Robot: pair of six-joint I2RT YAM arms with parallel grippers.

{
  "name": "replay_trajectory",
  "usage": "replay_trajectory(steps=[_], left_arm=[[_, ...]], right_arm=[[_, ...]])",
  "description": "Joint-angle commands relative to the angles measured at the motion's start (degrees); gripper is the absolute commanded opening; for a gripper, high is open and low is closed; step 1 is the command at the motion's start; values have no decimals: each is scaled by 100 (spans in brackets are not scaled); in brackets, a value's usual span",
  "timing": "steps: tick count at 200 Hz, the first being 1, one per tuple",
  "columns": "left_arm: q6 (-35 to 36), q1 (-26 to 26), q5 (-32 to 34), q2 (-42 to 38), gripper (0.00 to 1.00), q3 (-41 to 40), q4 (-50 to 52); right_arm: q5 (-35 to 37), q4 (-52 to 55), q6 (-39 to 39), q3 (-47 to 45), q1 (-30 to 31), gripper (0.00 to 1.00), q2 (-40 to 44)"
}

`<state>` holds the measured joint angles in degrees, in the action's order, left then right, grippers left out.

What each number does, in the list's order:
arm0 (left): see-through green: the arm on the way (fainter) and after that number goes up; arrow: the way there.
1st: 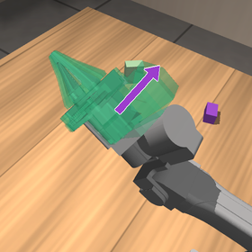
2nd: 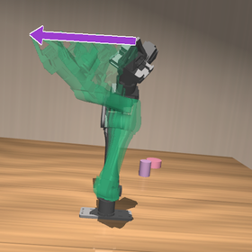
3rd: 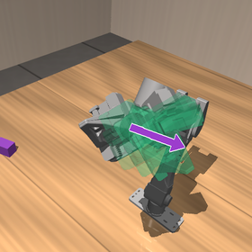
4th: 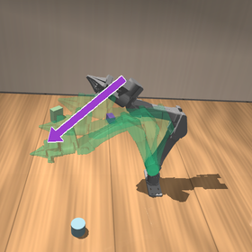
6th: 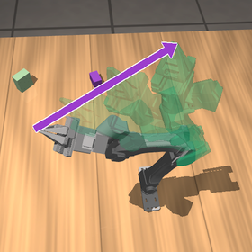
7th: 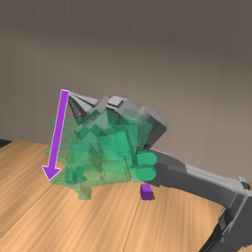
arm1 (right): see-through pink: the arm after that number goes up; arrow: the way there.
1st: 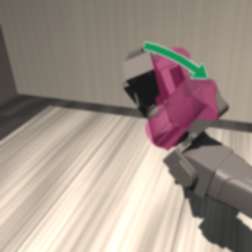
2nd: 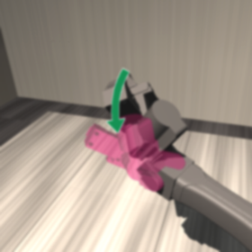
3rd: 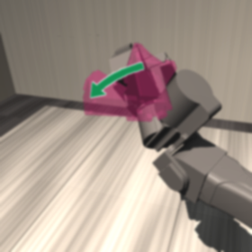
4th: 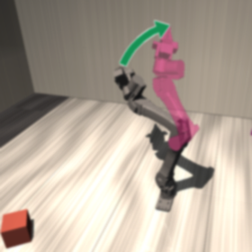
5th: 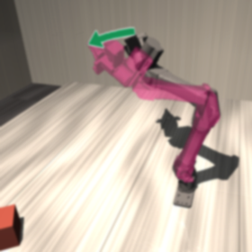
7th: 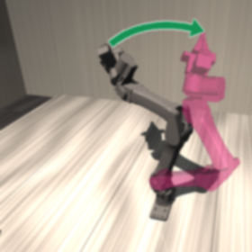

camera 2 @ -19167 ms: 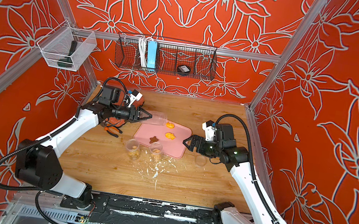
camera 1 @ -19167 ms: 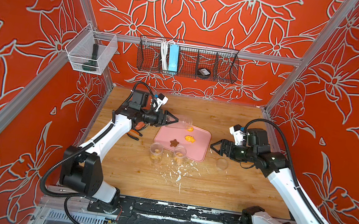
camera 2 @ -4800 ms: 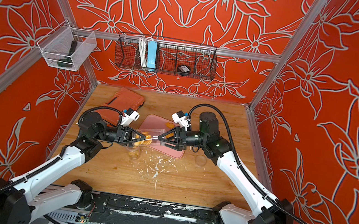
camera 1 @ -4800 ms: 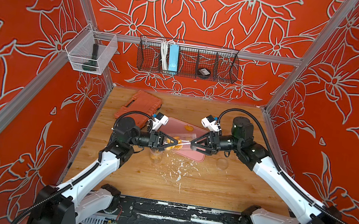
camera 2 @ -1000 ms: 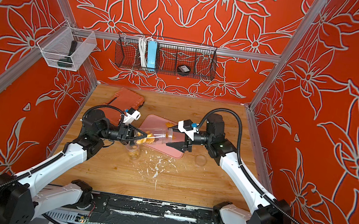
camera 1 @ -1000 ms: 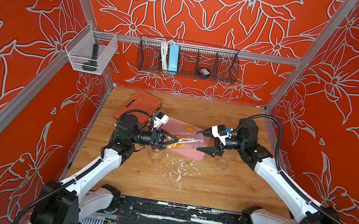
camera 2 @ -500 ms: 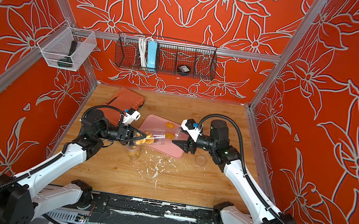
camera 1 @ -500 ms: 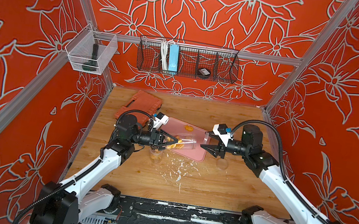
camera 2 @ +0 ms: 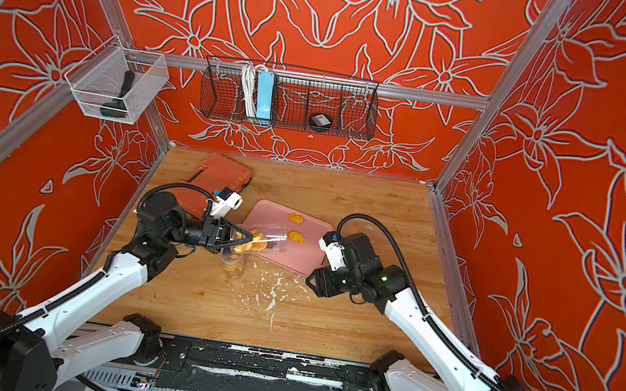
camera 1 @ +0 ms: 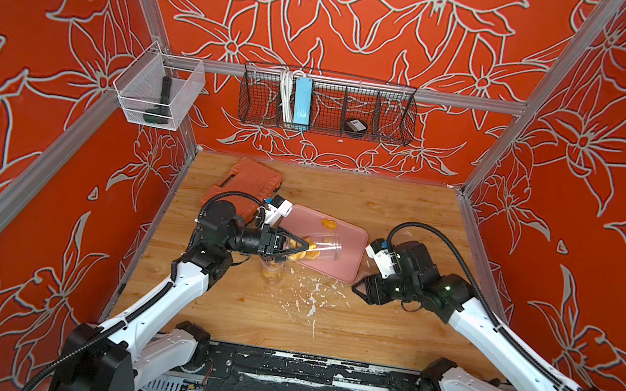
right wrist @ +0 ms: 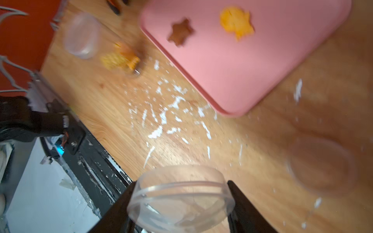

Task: Pour the cookies out of the jar
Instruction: Place the lid at the center of the board.

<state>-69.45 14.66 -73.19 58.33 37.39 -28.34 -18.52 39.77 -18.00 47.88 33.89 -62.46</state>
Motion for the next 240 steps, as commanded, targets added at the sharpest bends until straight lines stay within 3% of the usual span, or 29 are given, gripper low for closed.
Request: replay_trajectory(steps=[1,67,107,212,240], left_arm=[[-7,-43,-64,-120,34,15,-172],[107,-107,-49,-120,34,-72,39],[167,-128,-29,-111,34,-144,21],[519,-165,118,291,34,-128,274],[747,-173,172,531,33,-40,414]], right_arm=[[595,913,-791,-134,34,44,-584],[1172,637,-824,-220,147,48,-1585],[1058,465,-774,-274,171,60,-1840],[709,656,-898,-327,183,98,-673],[754,690,-890,-242,179,99,-24]])
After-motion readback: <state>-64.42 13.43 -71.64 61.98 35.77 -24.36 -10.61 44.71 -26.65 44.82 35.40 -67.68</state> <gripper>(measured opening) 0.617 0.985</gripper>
